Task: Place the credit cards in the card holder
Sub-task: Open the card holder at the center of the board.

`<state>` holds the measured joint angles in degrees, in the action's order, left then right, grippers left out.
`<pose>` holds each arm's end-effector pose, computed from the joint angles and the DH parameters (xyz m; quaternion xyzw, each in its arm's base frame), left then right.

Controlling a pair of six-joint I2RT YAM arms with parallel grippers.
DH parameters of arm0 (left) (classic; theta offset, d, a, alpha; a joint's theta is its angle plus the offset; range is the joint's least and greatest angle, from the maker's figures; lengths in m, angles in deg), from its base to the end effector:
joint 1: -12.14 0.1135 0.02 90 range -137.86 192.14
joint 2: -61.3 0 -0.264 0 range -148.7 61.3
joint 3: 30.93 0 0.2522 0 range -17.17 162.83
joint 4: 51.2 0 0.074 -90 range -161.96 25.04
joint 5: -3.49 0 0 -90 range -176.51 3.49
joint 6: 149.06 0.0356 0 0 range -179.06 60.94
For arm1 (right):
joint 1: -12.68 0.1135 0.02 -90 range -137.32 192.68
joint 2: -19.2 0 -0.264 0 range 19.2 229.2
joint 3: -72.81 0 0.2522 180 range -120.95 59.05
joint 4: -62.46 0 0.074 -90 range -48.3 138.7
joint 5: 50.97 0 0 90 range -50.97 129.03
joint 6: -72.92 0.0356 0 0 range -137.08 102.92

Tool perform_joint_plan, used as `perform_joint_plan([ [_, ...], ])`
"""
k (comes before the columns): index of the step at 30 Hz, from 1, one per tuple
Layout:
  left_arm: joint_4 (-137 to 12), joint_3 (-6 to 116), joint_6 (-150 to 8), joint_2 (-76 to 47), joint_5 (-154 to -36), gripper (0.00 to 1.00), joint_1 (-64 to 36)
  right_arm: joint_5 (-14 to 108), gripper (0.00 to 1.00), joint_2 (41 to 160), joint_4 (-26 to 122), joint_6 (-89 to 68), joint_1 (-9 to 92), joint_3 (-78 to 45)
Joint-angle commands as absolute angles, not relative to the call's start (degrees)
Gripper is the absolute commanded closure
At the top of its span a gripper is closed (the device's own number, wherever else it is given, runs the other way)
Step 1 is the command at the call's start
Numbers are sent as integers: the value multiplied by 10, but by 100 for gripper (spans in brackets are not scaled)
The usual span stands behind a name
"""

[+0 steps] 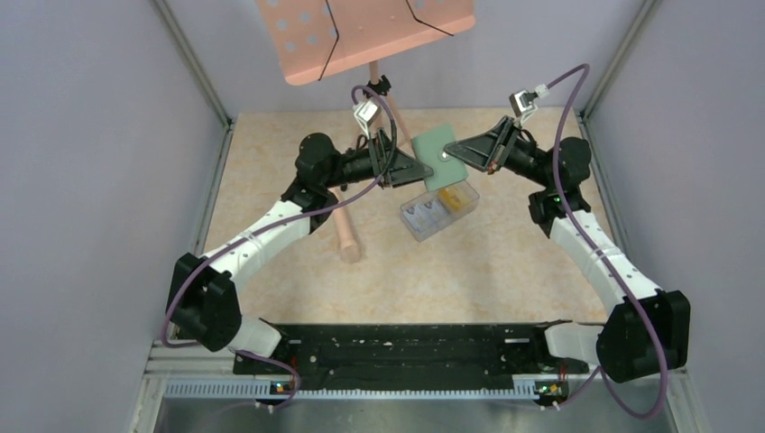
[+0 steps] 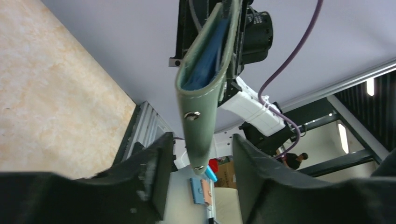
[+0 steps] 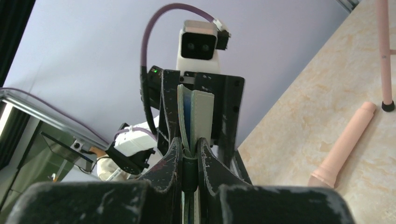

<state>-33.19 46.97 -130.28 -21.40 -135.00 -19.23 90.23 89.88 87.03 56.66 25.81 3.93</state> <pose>0.2703 -0.1960 0.3766 0.1096 0.6421 -0.7172 0.2478 0.2601 0.0892 0.3920 -0.0587 0.6126 0.6901 0.3809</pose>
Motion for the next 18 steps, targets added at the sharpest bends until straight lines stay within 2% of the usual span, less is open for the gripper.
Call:
perform_joint_plan([
  [1,-283,503,-1307,-217,-1361,63,-197,900,97,889,858,553,263,38],
  [4,-290,507,-1301,-217,-1364,95,-199,896,86,875,788,508,263,34],
  [5,-300,507,-1294,-214,-1362,100,-199,893,81,870,751,485,262,30],
  [8,-381,509,-1239,-199,-1342,100,-199,861,57,861,589,386,263,-6],
  [11,-521,521,-1158,-174,-1297,100,-199,785,29,860,398,268,262,-69],
  [15,-751,572,-1042,-164,-1207,100,-203,735,7,870,288,192,263,-120],
  [18,-875,605,-994,-172,-1159,100,-208,726,5,888,253,173,271,-137],
])
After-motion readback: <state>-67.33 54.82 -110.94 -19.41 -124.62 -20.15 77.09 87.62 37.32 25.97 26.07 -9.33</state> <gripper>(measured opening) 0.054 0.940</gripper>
